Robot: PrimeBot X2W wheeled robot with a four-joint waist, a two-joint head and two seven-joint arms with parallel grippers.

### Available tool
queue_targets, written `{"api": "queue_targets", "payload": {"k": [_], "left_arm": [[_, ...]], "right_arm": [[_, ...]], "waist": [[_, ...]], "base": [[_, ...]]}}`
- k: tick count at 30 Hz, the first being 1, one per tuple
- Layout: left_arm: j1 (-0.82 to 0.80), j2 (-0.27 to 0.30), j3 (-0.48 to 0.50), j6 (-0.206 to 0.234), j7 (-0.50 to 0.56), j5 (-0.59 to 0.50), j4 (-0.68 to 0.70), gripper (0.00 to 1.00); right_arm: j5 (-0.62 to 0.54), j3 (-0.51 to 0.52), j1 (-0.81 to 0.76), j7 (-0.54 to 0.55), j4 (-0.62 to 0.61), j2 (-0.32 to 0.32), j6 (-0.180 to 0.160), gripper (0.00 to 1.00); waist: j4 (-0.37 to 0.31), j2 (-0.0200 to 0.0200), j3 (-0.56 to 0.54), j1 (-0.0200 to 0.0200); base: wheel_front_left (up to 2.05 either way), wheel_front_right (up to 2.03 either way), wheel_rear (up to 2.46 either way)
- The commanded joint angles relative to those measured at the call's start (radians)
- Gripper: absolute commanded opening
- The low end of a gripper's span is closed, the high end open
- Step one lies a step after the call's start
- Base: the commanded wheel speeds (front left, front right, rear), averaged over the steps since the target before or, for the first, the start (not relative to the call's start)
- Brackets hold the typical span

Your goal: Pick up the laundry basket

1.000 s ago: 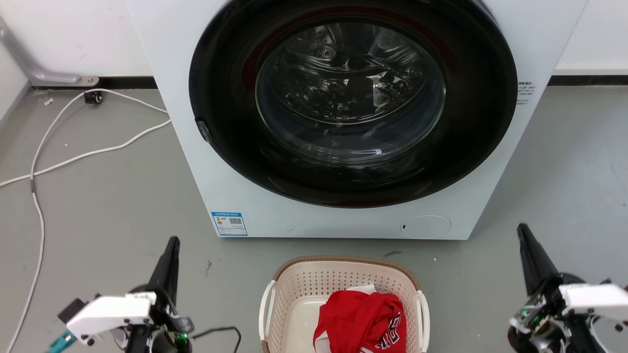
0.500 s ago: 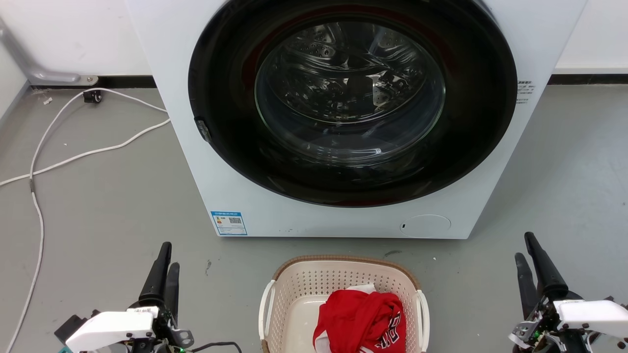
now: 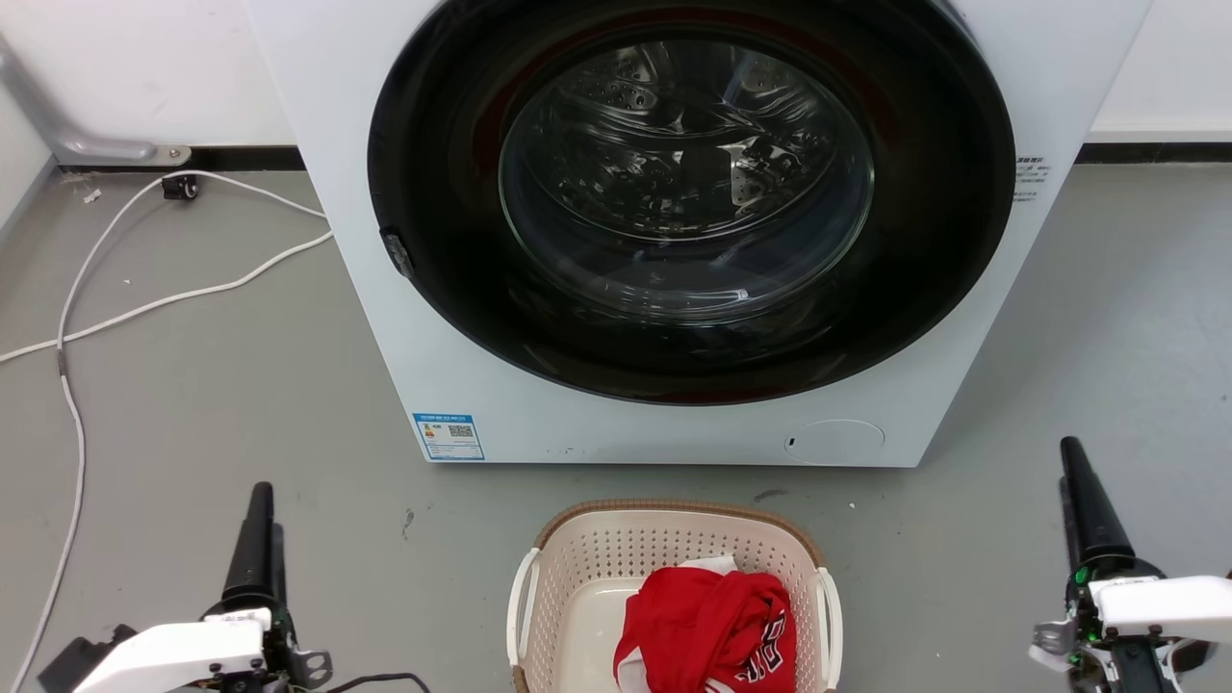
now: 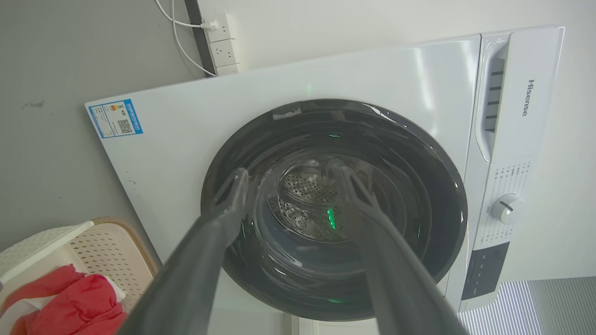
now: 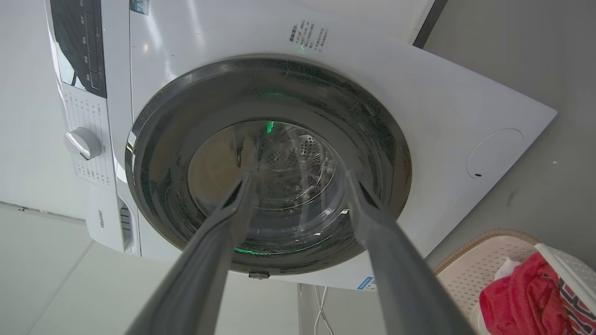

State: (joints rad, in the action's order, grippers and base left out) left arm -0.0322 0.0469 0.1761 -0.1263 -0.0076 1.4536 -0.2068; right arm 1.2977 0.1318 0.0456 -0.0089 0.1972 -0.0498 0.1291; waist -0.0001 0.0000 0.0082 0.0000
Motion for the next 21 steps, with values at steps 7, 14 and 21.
{"api": "queue_targets", "payload": {"k": [7, 14, 21], "left_arm": [[-0.021, 0.004, 0.056, -0.002, -0.032, -0.133, 0.05, 1.0], [-0.017, 0.004, 0.056, 0.039, -0.057, -0.284, 0.134, 1.0], [0.001, 0.004, -0.011, 0.112, -0.08, -0.483, 0.262, 1.0]], "right_arm": [[-0.229, 0.021, 0.025, -0.031, -0.098, -0.003, 0.002, 1.0], [-0.431, 0.003, 0.03, -0.056, -0.19, -0.003, 0.002, 1.0], [-0.618, -0.033, 0.022, -0.08, -0.254, -0.003, 0.002, 1.0]], "waist": [[0.002, 0.0, 0.003, 0.0], [0.003, 0.0, 0.009, 0.0], [0.002, 0.0, 0.017, 0.0]], "base": [[0.0, 0.0, 0.0], [0.0, 0.0, 0.0], [0.0, 0.0, 0.0]]}}
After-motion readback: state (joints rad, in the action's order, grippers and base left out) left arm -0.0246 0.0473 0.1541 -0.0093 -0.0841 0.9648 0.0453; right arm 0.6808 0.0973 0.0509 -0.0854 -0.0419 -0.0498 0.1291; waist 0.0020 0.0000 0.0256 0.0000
